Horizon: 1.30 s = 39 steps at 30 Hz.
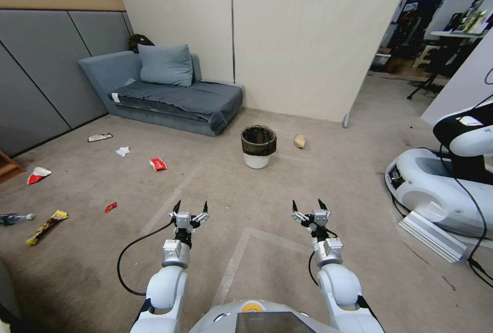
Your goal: Pick up the trash bin, then pick up the garbage from the floor and place it into the trash bin.
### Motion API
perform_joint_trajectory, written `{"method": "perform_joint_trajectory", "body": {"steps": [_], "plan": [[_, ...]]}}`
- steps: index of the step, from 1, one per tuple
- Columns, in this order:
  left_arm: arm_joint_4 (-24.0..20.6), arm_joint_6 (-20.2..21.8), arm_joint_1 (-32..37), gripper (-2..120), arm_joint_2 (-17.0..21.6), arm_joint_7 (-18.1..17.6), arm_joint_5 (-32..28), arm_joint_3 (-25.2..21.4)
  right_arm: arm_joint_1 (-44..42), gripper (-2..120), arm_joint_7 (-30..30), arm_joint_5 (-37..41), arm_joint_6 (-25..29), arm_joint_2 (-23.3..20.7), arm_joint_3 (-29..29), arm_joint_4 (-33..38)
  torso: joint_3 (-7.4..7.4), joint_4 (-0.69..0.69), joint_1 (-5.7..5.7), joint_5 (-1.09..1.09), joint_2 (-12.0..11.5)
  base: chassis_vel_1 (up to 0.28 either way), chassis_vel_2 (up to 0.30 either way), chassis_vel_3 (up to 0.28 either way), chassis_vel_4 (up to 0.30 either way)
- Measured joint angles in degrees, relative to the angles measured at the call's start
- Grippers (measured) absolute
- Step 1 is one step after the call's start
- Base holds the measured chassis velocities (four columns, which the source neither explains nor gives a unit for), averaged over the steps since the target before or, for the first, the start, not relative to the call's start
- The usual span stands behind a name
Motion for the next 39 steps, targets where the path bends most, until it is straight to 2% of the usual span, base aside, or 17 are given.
{"method": "perform_joint_trajectory", "body": {"steps": [3, 6, 7, 10, 11, 14, 15, 17, 19, 22, 26, 39], "plan": [[-2.2, 1.3, 0.9, 100, -0.1, -1.3, 1.1, 0.8, -2.6, 100, 0.4, -1.7, 0.7, 1.0, -0.1, 3.9, 0.0, -0.01, 0.0, -0.02, 0.0, 0.0, 0.0, 0.0, 0.0], [-9.1, 5.3, 3.6, 100, -0.7, -5.2, 4.4, 3.2, -7.8, 100, 1.1, -5.2, 2.1, 3.0, -0.4, 11.4, 0.0, 0.0, 0.0, 0.0, 0.0, 0.0, 0.0, 0.0, 0.0], [-9.1, 5.3, 3.6, 100, -0.7, -5.2, 4.4, 3.2, -7.8, 100, 1.1, -5.2, 2.1, 3.0, -0.4, 11.4, 0.0, 0.0, 0.0, 0.0, 0.0, 0.0, 0.0, 0.0, 0.0], [-15.4, 9.0, 6.0, 100, -1.3, -8.8, 7.5, 5.5, -12.4, 100, 1.7, -8.1, 3.3, 4.7, -0.7, 18.1, 0.0, 0.0, 0.0, -0.01, 0.0, 0.0, 0.0, 0.0, 0.0], [-15.4, 9.0, 6.0, 100, -1.3, -8.8, 7.5, 5.5, -12.4, 100, 1.7, -8.1, 3.3, 4.7, -0.7, 18.1, 0.0, 0.0, 0.0, -0.01, 0.0, 0.0, 0.0, 0.0, 0.0], [-21.7, 12.7, 8.5, 100, -1.8, -12.4, 10.5, 7.7, -13.6, 100, 1.9, -9.0, 3.6, 5.1, -0.7, 19.9, 0.0, 0.01, -0.01, 0.01, 0.0, 0.0, 0.0, 0.0, 0.0], [-21.7, 12.7, 8.5, 100, -1.8, -12.4, 10.5, 7.7, -13.6, 100, 1.9, -9.0, 3.6, 5.1, -0.7, 19.9, 0.0, 0.01, -0.01, 0.01, 0.0, 0.0, 0.0, 0.0, 0.0], [-25.5, 15.1, 10.1, 100, -2.1, -14.4, 13.0, 9.5, -13.7, 100, 1.9, -9.1, 3.6, 5.1, -0.7, 20.0, -0.01, 0.03, -0.01, 0.02, 0.0, 0.0, 0.0, 0.0, 0.0], [-26.1, 15.7, 10.5, 100, -2.2, -14.8, 13.7, 10.1, -13.7, 100, 1.9, -9.0, 3.7, 5.1, -0.7, 20.0, 0.0, 0.02, -0.01, 0.02, 0.0, 0.0, 0.0, 0.0, 0.0], [-26.4, 16.0, 10.9, 100, -2.1, -14.9, 14.6, 10.4, -13.5, 100, 1.4, -6.8, 8.2, 5.1, -0.7, 18.4, 0.0, 0.01, -0.01, 0.0, 0.0, 0.0, 0.0, 0.0, 0.0], [-26.6, 15.9, 10.9, 100, -2.0, -14.7, 14.7, 10.5, -13.4, 100, 1.1, -5.9, 9.8, 5.1, -0.6, 17.6, 0.0, 0.0, -0.01, 0.0, 0.0, 0.0, 0.0, 0.0, 0.0], [-26.7, 15.6, 11.0, 100, -1.5, -13.5, 14.6, 10.3, -13.2, 100, 1.9, -4.9, 9.9, 5.1, -0.6, 17.0, 0.0, 0.0, 0.0, 0.0, 0.0, 0.0, 0.0, 0.0, 0.0]]}}
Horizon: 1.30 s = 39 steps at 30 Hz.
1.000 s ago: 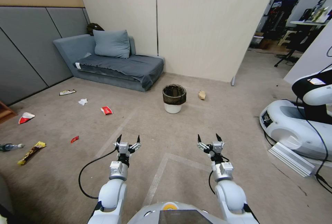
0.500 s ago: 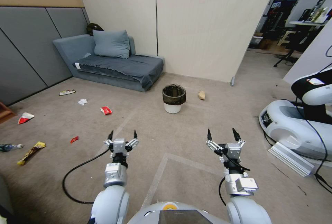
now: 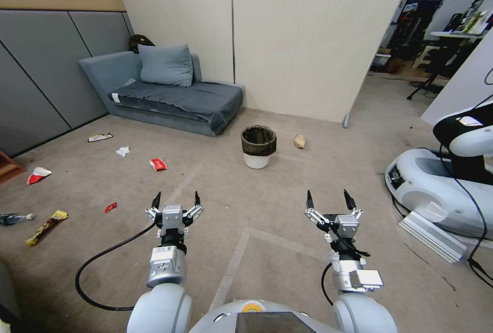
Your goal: Pick up the trash bin, then pick up the garbage from the floor and place it into the trash bin.
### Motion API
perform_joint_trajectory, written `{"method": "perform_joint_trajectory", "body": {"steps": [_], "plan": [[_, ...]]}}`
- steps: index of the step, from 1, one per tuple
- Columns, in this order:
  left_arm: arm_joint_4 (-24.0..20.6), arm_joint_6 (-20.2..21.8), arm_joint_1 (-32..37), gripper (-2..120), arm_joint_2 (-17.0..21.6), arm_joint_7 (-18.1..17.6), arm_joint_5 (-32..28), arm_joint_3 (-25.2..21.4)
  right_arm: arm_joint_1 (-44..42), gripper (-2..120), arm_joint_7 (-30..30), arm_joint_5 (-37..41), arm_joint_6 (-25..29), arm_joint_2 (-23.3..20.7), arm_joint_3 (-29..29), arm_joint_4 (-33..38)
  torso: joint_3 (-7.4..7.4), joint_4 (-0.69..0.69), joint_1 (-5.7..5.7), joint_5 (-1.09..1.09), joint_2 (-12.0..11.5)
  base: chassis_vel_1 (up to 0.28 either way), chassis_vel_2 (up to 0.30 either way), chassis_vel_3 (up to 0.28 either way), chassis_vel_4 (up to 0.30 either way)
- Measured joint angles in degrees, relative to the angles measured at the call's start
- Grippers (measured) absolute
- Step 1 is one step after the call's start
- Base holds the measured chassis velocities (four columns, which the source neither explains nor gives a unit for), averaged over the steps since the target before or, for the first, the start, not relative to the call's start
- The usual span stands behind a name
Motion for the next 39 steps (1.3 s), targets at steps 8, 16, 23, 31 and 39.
{"method": "perform_joint_trajectory", "body": {"steps": [8, 16, 23, 31, 39], "plan": [[0.1, -0.2, 0.0, 100, 0.0, 0.3, 0.2, 0.0, 0.0, 100, -0.1, 0.1, 0.2, 0.0, 0.0, -0.3, -0.01, 0.0, 0.0, 0.0, 0.0, -0.023, 0.02, 0.013, -0.015], [0.0, -0.4, 0.3, 100, 0.0, 0.6, 0.4, 0.1, 0.0, 100, 0.1, 0.1, 0.3, 0.0, 0.0, -0.1, 0.0, 0.0, 0.01, 0.0, 0.0, -0.151, 0.152, 0.143, -0.141], [-0.2, -0.5, 0.4, 100, -0.1, 1.0, 0.9, 0.4, 0.1, 100, 0.1, 0.1, 0.6, 0.1, 0.0, -0.2, 0.0, 0.0, 0.01, 0.01, 0.0, -0.147, 0.155, 0.155, -0.134], [-0.1, -0.5, 0.5, 100, -0.1, 1.0, 1.1, 0.6, 0.1, 100, 0.1, 0.0, 0.7, 0.1, 0.0, -0.4, 0.0, 0.0, 0.01, 0.0, 0.0, -0.121, 0.129, 0.131, -0.131], [0.1, -0.6, 0.6, 100, -0.1, 1.1, 1.2, 0.6, 0.2, 100, 0.1, -0.4, 0.8, 0.1, 0.1, -0.6, 0.0, 0.0, 0.01, 0.0, 0.0, -0.147, 0.142, 0.138, -0.143]]}}
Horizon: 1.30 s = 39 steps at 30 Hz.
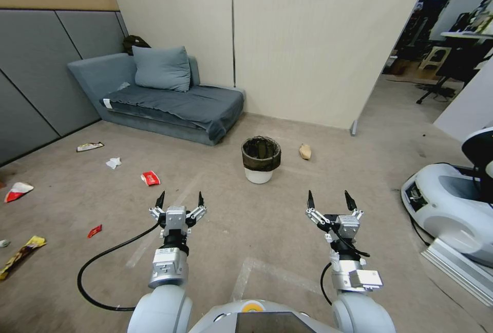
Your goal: Pick up the trash bin, then pick up the garbage from the floor and place it into the trash bin.
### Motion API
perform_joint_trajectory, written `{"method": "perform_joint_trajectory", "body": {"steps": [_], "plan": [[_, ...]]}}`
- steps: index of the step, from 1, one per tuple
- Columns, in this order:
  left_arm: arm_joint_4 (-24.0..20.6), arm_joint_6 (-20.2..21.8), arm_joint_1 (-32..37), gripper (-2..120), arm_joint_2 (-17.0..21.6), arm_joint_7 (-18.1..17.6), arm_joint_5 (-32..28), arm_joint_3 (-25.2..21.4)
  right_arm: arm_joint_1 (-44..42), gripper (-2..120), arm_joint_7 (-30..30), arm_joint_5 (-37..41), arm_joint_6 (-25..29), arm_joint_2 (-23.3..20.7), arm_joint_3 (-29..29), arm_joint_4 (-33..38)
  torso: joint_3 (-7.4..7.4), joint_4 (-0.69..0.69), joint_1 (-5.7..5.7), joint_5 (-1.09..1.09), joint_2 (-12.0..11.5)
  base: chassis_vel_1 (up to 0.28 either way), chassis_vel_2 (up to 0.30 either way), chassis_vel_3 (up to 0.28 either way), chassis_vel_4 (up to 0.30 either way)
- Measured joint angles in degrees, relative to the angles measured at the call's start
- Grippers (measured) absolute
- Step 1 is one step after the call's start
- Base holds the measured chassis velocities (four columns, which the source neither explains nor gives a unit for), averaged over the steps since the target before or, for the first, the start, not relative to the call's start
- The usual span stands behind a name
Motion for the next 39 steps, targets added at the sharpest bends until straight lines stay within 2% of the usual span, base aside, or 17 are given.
{"method": "perform_joint_trajectory", "body": {"steps": [39], "plan": [[0.2, -0.4, 1.1, 100, 0.3, 0.3, 0.9, 0.7, -0.1, 100, 0.0, -0.5, -0.1, -0.1, 0.5, -0.2, 0.0, -0.01, 0.0, 0.01, 0.0, -0.135, 0.133, 0.132, -0.136]]}}
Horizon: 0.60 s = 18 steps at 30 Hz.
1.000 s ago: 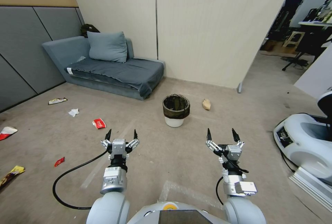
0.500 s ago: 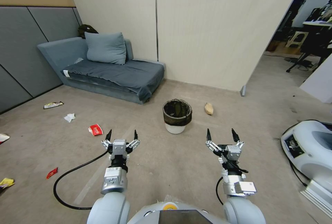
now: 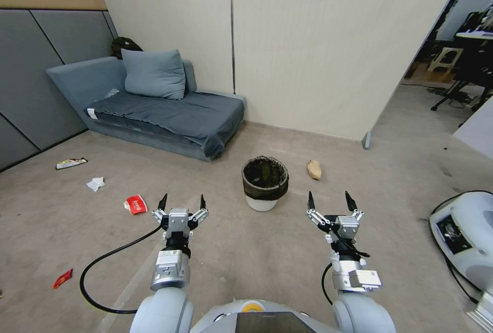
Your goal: Pick up the trash bin, then pick up the garbage from the floor and place it into the trash bin.
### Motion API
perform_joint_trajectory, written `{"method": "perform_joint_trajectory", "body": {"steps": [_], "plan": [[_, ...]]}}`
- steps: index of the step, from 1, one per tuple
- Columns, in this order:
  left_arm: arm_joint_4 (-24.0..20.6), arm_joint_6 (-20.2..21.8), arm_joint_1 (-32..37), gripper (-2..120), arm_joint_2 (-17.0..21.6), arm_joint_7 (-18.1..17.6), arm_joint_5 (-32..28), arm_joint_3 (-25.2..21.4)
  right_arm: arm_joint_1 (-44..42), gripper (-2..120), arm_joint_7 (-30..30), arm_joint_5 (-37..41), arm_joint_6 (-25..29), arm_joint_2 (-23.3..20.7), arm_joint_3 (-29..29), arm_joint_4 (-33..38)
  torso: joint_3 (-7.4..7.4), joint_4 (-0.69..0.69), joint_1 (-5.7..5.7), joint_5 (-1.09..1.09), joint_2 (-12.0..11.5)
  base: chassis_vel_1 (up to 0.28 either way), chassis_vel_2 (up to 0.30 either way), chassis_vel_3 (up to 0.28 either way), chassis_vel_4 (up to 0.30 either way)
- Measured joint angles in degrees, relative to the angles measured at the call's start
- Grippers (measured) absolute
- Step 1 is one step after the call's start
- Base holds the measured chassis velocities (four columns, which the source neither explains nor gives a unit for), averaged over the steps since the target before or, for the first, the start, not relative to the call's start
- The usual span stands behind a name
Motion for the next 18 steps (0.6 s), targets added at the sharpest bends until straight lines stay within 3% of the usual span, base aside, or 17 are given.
{"method": "perform_joint_trajectory", "body": {"steps": [18], "plan": [[-0.2, 0.0, 0.3, 100, 0.0, 0.0, 0.3, 0.3, 0.0, 100, 0.0, 0.1, 0.1, 0.0, -0.1, -0.1, 0.0, 0.0, 0.0, -0.01, 0.0, -0.13, 0.125, 0.129, -0.126]]}}
